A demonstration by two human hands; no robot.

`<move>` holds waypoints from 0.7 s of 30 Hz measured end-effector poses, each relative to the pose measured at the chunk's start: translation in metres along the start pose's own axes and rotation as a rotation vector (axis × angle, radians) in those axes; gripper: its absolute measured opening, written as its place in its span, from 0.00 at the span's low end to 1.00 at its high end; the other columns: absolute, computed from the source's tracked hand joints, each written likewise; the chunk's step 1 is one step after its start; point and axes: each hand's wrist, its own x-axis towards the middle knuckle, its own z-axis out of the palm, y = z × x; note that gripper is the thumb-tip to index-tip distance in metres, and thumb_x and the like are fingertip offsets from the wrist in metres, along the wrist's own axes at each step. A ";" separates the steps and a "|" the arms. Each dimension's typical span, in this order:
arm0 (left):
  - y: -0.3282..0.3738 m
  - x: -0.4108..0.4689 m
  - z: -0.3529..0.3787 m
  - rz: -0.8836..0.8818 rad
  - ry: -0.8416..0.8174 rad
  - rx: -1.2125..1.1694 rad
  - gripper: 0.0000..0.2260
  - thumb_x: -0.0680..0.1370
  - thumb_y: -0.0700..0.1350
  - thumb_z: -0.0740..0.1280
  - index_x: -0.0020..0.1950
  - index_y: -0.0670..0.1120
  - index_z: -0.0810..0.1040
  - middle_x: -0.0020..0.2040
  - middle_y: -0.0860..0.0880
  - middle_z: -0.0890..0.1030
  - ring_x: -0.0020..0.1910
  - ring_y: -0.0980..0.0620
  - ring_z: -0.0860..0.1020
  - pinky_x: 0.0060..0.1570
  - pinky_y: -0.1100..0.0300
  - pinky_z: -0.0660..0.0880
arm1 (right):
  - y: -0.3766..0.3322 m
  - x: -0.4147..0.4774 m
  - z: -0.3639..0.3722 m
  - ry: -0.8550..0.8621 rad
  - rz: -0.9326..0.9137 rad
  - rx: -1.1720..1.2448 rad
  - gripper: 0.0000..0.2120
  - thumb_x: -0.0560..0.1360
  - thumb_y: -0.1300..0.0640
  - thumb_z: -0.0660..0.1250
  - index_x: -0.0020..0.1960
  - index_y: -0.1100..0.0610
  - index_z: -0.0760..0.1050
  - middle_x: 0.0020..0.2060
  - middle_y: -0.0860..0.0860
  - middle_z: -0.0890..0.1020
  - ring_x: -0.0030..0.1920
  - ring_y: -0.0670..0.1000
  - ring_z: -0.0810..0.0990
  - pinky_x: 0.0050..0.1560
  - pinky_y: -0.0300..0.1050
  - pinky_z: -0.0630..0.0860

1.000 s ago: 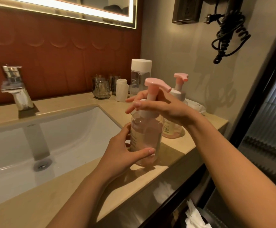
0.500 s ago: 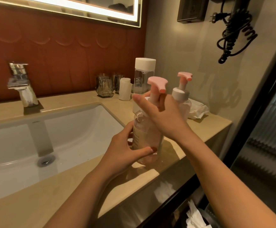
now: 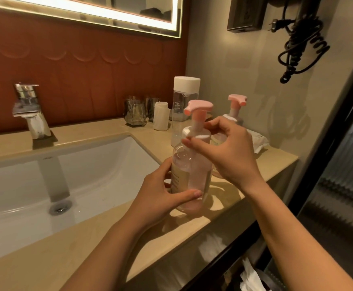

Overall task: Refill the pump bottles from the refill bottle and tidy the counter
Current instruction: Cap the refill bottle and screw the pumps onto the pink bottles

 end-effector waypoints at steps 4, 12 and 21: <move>0.001 0.000 0.000 -0.007 0.003 0.004 0.32 0.60 0.61 0.73 0.60 0.67 0.64 0.51 0.71 0.72 0.49 0.71 0.73 0.41 0.78 0.70 | 0.000 -0.001 0.005 0.092 -0.042 -0.077 0.23 0.64 0.33 0.69 0.44 0.52 0.74 0.43 0.49 0.80 0.47 0.49 0.77 0.48 0.49 0.75; 0.003 0.000 0.000 0.001 0.004 0.010 0.32 0.59 0.61 0.72 0.60 0.67 0.63 0.51 0.70 0.72 0.50 0.69 0.73 0.42 0.79 0.70 | 0.002 -0.006 0.004 0.043 -0.066 -0.004 0.17 0.66 0.44 0.74 0.46 0.52 0.71 0.43 0.46 0.77 0.49 0.48 0.76 0.48 0.39 0.72; 0.001 -0.001 0.001 0.002 0.000 0.011 0.31 0.63 0.57 0.75 0.61 0.66 0.63 0.52 0.69 0.72 0.52 0.67 0.73 0.42 0.79 0.70 | -0.002 -0.002 0.013 0.170 -0.033 -0.269 0.30 0.59 0.26 0.66 0.43 0.50 0.67 0.42 0.45 0.72 0.47 0.48 0.70 0.49 0.53 0.72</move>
